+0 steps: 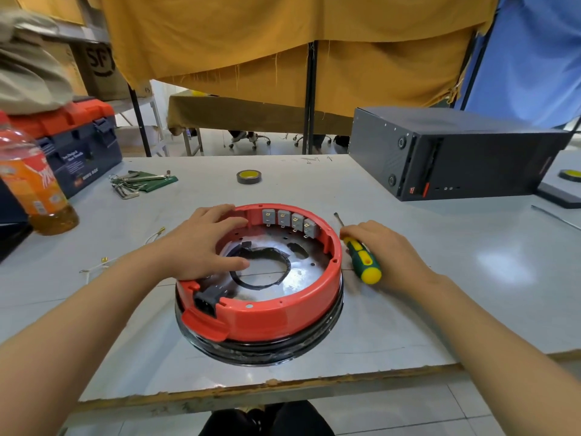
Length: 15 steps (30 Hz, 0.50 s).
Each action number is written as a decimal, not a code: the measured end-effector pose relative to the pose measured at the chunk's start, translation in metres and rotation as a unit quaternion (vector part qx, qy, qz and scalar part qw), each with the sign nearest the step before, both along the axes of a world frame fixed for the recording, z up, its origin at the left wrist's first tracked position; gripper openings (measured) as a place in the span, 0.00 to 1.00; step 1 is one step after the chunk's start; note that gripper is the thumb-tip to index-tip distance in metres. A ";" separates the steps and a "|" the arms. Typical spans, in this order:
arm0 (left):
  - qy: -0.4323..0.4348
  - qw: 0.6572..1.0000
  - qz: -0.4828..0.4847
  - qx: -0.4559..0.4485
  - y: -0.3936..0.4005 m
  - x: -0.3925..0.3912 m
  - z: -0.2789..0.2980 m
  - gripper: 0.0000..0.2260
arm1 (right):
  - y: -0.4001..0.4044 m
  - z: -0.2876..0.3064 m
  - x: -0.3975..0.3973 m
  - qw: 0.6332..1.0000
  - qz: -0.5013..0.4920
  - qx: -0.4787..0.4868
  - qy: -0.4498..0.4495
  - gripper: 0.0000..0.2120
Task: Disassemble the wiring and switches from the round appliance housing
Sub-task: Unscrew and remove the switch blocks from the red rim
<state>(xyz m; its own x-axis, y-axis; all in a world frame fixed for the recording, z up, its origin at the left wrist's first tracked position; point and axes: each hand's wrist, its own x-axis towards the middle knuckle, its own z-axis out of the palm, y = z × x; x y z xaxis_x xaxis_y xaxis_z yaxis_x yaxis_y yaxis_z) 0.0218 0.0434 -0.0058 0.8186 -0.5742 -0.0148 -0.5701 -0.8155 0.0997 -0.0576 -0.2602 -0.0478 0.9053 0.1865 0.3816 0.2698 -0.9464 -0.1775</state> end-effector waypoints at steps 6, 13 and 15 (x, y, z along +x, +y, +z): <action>-0.001 0.996 0.004 0.084 -0.004 0.007 0.007 0.40 | 0.005 0.005 0.007 0.993 0.012 0.084 -0.082 0.09; -0.045 0.994 0.088 0.053 -0.071 -0.002 0.024 0.44 | 0.014 0.020 0.017 0.964 -0.002 0.242 -0.111 0.07; -0.014 0.993 0.099 0.064 -0.090 -0.005 0.023 0.48 | 0.015 0.022 0.022 0.953 -0.019 0.287 -0.096 0.06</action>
<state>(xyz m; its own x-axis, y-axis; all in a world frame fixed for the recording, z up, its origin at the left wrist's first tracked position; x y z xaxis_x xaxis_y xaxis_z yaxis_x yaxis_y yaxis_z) 0.0170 -0.0462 0.0176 0.9168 -0.3958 -0.0536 -0.3976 -0.9172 -0.0260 -0.0358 -0.2449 -0.0259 0.8101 -0.1346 0.5706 0.3166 -0.7188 -0.6190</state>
